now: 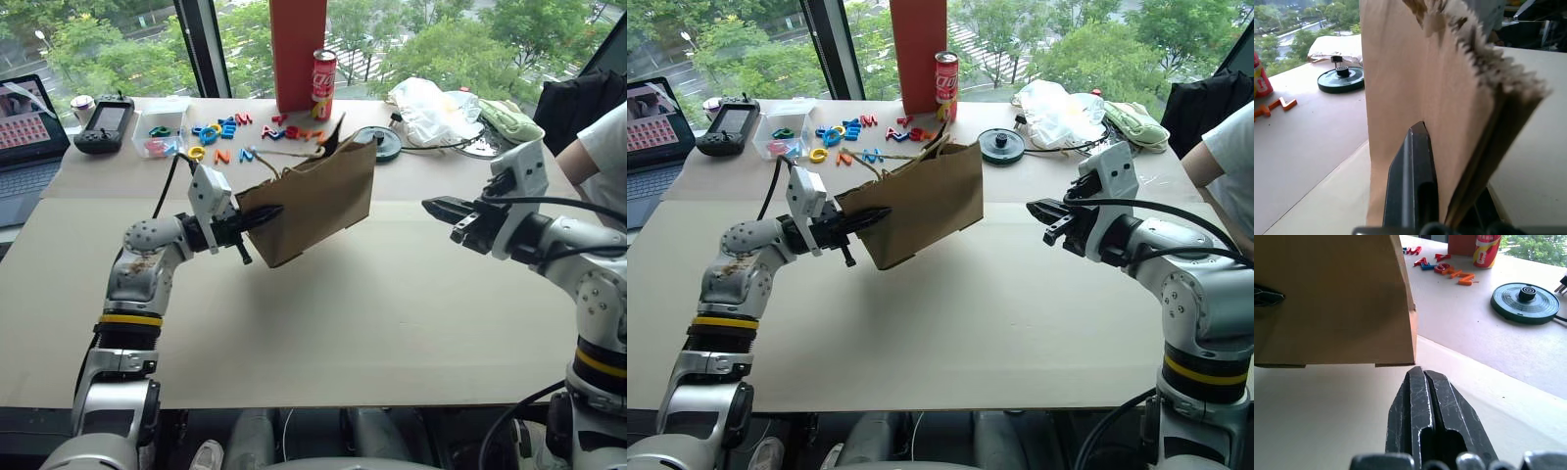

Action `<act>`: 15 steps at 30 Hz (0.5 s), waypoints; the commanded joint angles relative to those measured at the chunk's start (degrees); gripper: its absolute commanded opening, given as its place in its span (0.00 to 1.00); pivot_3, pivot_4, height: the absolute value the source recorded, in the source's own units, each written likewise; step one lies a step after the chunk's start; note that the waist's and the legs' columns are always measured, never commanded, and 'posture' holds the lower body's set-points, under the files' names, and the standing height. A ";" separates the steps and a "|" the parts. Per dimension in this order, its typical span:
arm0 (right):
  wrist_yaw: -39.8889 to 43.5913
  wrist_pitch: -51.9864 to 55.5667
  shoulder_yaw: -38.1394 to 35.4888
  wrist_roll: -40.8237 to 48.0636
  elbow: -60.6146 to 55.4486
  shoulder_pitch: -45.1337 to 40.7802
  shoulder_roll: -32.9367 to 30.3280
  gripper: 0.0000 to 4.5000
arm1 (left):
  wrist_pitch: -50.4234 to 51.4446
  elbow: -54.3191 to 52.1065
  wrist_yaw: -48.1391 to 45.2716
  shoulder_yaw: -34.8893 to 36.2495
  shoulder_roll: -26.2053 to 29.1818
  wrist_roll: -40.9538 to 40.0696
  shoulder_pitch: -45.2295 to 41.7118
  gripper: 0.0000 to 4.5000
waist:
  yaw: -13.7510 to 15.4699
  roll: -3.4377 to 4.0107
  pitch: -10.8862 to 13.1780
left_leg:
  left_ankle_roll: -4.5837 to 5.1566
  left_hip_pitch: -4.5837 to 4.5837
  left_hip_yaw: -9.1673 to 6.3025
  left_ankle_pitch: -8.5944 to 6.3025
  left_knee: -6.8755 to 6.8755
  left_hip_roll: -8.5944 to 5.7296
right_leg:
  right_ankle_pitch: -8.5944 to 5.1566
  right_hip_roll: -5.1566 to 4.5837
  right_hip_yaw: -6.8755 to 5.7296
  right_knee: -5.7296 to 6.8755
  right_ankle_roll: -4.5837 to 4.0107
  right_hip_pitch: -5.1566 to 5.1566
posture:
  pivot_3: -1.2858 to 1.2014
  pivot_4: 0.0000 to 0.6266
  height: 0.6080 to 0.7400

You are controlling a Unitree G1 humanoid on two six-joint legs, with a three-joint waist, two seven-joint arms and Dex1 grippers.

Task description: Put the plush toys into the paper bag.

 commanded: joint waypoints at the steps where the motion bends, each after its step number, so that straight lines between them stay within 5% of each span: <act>1: 3.10 -5.66 2.00 -1.24 1.75 0.65 -3.71 0.00 | -5.18 3.13 -14.60 -1.89 5.24 -0.52 -2.82 0.00 | 0.11 0.01 0.00 | 0.00 -0.01 0.01 0.00 0.00 0.00 | 0.00 -0.01 0.00 -0.03 0.00 0.00 | 0.52 0.24 0.99; 7: 8.03 -9.95 4.02 -1.50 5.77 0.47 -8.63 0.00 | -8.04 6.32 -23.78 -4.53 6.31 -0.02 -4.53 0.00 | 0.73 0.02 0.02 | 0.00 -0.13 0.07 0.00 0.04 -0.05 | -0.01 -0.09 -0.02 -0.16 0.03 0.00 | 0.52 0.24 0.99; 15: 15.19 -13.75 6.15 -0.88 4.65 3.99 -13.67 0.00 | -12.65 8.48 -23.49 -5.16 4.23 1.67 -2.53 0.00 | 1.12 0.02 0.02 | 0.04 -0.19 0.04 -0.02 0.03 -0.02 | -0.01 -0.05 -0.04 -0.33 0.04 0.01 | 0.52 0.24 0.99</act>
